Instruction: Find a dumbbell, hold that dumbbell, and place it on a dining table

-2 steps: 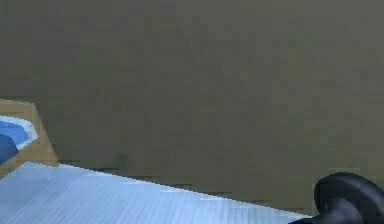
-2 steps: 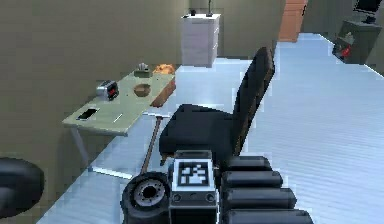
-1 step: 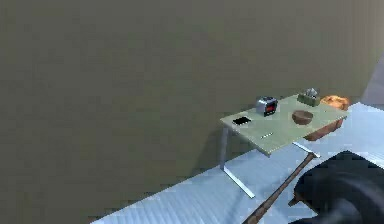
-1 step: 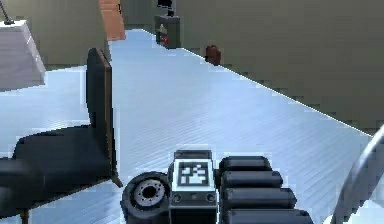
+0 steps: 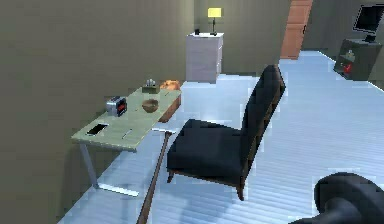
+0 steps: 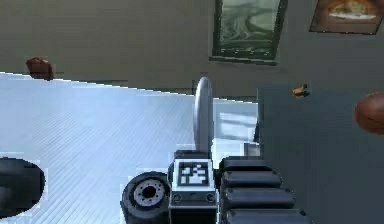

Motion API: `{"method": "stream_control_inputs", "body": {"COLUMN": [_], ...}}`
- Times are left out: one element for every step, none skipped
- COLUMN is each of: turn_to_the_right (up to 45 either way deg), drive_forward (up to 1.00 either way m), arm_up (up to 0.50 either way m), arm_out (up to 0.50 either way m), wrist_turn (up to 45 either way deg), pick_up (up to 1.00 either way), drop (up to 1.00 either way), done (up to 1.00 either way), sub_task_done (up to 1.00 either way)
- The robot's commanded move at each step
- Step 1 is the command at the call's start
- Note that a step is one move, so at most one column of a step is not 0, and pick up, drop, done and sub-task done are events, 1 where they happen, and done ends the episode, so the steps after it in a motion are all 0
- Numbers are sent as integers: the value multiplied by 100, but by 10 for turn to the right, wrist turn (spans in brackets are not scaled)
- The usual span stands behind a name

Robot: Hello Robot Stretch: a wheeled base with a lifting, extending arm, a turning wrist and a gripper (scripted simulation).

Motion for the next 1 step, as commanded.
{"method": "stream_control_inputs", "body": {"turn_to_the_right": [210], "drive_forward": [0], "arm_up": [0], "arm_out": [0], "wrist_turn": [0], "pick_up": [0], "drop": [0], "done": [0], "sub_task_done": [0]}}
